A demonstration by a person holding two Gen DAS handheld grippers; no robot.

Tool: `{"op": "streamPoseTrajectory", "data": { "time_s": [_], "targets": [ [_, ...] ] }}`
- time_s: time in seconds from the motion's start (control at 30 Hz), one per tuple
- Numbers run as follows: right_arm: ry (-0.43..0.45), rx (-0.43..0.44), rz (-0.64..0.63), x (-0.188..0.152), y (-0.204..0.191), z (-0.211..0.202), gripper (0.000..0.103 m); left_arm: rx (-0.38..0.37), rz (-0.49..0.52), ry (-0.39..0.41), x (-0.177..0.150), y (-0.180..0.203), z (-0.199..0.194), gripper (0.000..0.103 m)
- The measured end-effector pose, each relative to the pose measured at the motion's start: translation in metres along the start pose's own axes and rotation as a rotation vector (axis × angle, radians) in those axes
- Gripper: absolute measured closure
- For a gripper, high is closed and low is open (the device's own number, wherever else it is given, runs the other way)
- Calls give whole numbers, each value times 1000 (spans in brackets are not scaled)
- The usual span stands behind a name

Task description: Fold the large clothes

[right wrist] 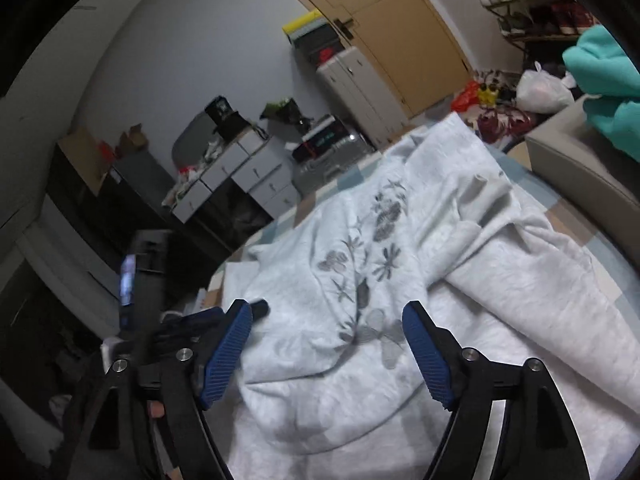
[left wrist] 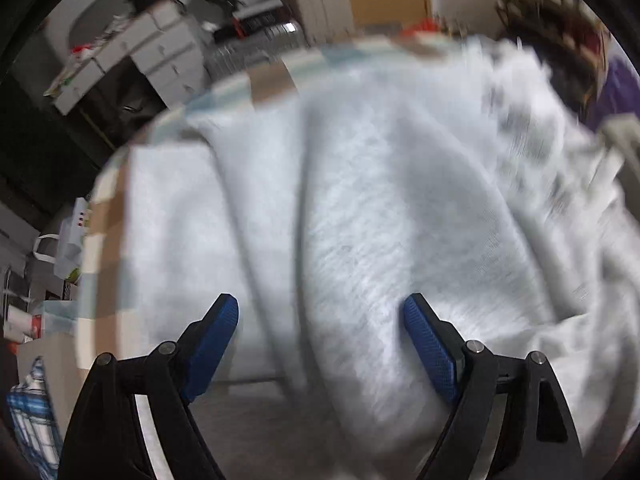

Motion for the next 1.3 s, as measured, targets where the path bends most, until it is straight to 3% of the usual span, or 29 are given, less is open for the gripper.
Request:
{"op": "streamPoseTrajectory", "data": {
  "time_s": [0.03, 0.23, 0.33, 0.37, 0.43, 0.53, 0.57, 0.7, 0.73, 0.77, 0.87, 0.93, 1.0, 1.1, 1.17, 1.23, 1.27, 1.3],
  "targets": [
    [-14, 4, 0, -1, 3, 1, 24, -28, 4, 24, -1, 1, 4, 18],
    [-57, 27, 20, -6, 11, 6, 24, -117, -54, -52, 3, -19, -3, 21],
    [-37, 37, 8, -6, 6, 0, 24, -285, -92, 49, 24, -17, -53, 21],
    [-26, 45, 1, -4, 4, -2, 24, -303, -93, 71, 35, -15, -65, 21],
    [-13, 43, 0, -3, 4, -6, 24, -243, -21, 64, 59, -1, -67, 21],
    [-14, 53, 14, -1, 5, -6, 24, -119, 61, -1, 86, 21, -34, 21],
    [-12, 56, 24, 0, 6, -7, 24, -108, 69, -39, 86, 26, -21, 21],
    [1, 59, 39, 1, 11, -14, 24, -61, 70, -268, 52, 27, 55, 17],
    [3, 58, 42, 2, 12, -15, 24, -71, 44, -247, 50, 23, 62, 9],
    [2, 58, 45, 2, 13, -15, 24, -78, 13, -235, 50, 17, 65, 7],
    [-8, 60, 54, 1, 17, -15, 24, -80, 15, -276, 46, 6, 62, 11],
    [-10, 69, 57, 1, 16, -14, 24, -84, 44, -252, 47, 3, 43, 11],
    [-11, 75, 52, 1, 14, -14, 24, -134, 104, -185, 41, 8, 9, 11],
    [-5, 79, 39, 2, 10, -16, 24, -182, 149, -139, 18, 15, -18, 11],
    [1, 76, 36, 3, 9, -17, 24, -224, 182, -207, -13, 21, -7, 11],
    [-1, 71, 35, 3, 9, -16, 24, -200, 220, -270, -48, 22, 18, 11],
    [-3, 67, 37, 2, 10, -16, 24, -138, 249, -275, -64, 17, 39, 10],
    [-8, 63, 38, 2, 11, -15, 24, -149, 238, -211, -63, 18, 39, 2]
  ]
}}
Point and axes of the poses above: each gripper's, at about its wrist camera, not at the fingertips, and z roughly the way its jaws point, y to its right, x to its top, the point moved 9 cm from there along z, roughly the way its jaws point, and after that the axes turned 11 degrees about -z, right-handed, at the moved point
